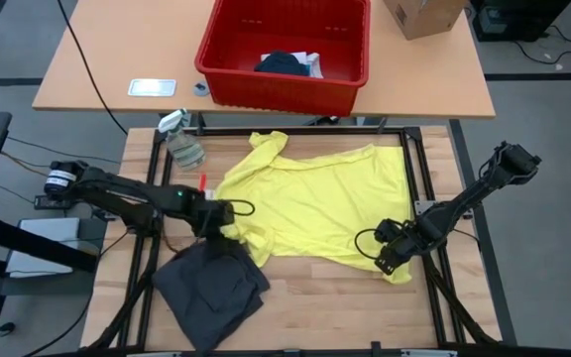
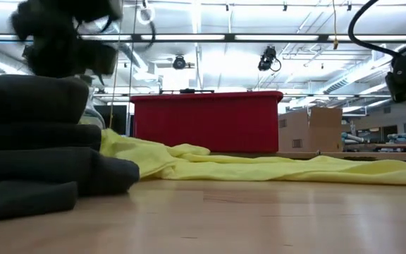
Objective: Fold Laundry from Bin
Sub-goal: Fold the yellow shirt
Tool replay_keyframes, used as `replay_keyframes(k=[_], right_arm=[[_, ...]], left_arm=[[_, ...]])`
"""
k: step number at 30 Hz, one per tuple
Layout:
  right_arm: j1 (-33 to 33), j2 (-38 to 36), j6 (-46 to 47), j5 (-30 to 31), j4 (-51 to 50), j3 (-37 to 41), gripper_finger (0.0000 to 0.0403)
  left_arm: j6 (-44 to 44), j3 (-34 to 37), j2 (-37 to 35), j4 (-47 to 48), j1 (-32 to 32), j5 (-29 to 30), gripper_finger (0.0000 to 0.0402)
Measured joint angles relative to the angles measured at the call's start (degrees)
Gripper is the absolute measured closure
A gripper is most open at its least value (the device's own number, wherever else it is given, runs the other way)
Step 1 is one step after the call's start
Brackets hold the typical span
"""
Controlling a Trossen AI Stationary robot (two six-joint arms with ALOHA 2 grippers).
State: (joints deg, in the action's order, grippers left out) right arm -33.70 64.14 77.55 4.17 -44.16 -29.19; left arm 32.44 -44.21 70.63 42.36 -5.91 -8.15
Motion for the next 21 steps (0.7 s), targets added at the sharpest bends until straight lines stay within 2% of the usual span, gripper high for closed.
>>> replay_keyframes(k=[4,8,12,16,19,21], right_arm=[[1.03,-0.02,-2.29,0.14,-0.19,0.0,0.0266],[2.32,-0.02,-4.57,0.43,-0.24,0.0,0.0267],[3.45,-0.02,-5.62,0.73,-0.26,0.0,0.0267],[3.82,-0.02,-5.64,1.69,-0.2,0.0,0.0268],[3.95,-0.02,-5.76,1.81,-0.2,0.0,0.0268],[3.95,-0.02,-5.78,1.76,-0.17,-0.01,0.0268]], left_arm=[[4.05,-6.61,-2.27,4.54,-0.14,3.18,0.0219],[5.05,-7.74,-2.12,2.76,-3.92,2.73,0.023],[7.64,-4.61,1.37,-5.33,-9.82,2.5,0.0248],[6.12,0.69,5.52,-12.45,-15.81,3.2,0.0261],[10.84,4.78,8.68,-18.17,-19.52,2.59,0.0267],[14.65,6.63,10.12,-22.95,-22.17,-0.33,0.0271]])
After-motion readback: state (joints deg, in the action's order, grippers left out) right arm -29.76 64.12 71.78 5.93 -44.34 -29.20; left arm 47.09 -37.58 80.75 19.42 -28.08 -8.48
